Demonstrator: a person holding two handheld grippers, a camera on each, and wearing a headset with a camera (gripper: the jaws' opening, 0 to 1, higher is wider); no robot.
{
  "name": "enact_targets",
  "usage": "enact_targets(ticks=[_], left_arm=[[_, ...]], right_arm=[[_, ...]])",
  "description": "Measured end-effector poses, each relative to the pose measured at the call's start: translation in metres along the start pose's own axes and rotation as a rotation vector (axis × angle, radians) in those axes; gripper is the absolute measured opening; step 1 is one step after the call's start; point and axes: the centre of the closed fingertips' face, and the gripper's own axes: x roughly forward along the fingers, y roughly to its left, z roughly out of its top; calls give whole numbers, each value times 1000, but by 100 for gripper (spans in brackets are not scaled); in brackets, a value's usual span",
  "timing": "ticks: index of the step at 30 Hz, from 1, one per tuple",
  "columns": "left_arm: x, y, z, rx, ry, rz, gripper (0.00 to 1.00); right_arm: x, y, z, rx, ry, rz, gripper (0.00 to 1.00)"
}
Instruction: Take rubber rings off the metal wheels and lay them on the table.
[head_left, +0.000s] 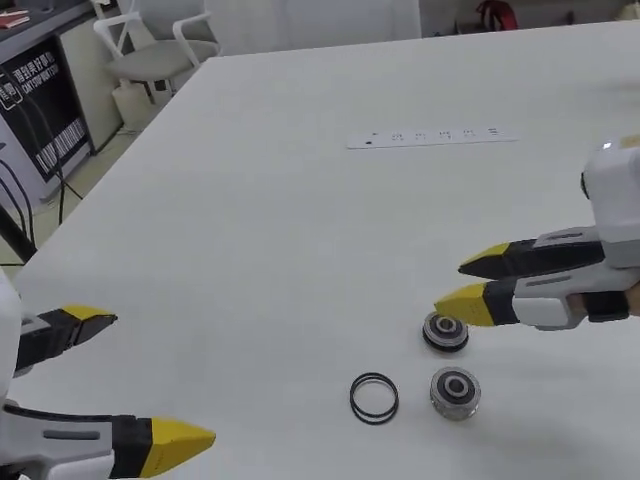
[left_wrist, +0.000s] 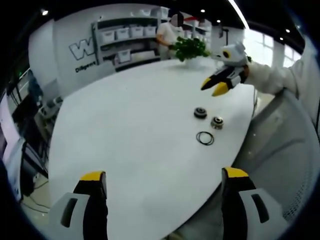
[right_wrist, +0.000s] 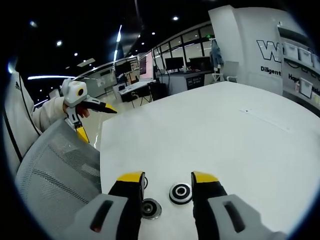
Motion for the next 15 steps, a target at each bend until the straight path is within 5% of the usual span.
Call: enact_targets(ticks=[15], left_arm=[[-5,7,24,39,-34,0,97]], right_arm=[[-23,-18,-16,-12,-22,-51,63]])
